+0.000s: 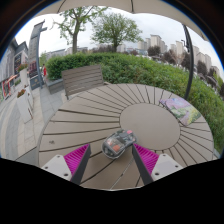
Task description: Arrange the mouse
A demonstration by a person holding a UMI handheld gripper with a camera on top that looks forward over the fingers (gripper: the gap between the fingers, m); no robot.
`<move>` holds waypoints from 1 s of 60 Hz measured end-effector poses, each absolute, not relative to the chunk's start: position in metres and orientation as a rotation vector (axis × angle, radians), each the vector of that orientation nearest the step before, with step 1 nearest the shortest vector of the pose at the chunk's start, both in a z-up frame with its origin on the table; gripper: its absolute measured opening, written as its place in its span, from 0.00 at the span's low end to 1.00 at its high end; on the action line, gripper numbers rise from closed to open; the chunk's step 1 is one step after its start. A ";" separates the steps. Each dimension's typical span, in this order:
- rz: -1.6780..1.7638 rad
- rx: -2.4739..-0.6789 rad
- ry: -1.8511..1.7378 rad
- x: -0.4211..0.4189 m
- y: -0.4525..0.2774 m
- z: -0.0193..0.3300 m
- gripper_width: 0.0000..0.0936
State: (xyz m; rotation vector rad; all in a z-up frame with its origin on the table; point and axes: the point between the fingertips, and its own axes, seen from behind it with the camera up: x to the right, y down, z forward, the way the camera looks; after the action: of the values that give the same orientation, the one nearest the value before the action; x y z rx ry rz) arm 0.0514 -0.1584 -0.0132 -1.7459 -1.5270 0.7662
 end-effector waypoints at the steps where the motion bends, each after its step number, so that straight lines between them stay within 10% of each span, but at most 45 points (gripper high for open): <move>1: 0.765 -1.744 -1.527 0.048 -0.157 -0.012 0.92; 29: 0.780 -1.720 -1.589 -0.022 -0.157 -0.020 0.90; 40: 0.762 -1.753 -1.566 -0.024 -0.151 -0.023 0.52; 50: 0.756 -1.762 -1.662 -0.019 -0.157 -0.019 0.44; 60: 0.885 -1.660 -1.648 -0.033 -0.126 0.078 0.44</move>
State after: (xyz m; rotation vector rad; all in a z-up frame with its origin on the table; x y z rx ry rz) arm -0.0332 -0.1257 0.0777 -1.6597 -1.6481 0.8851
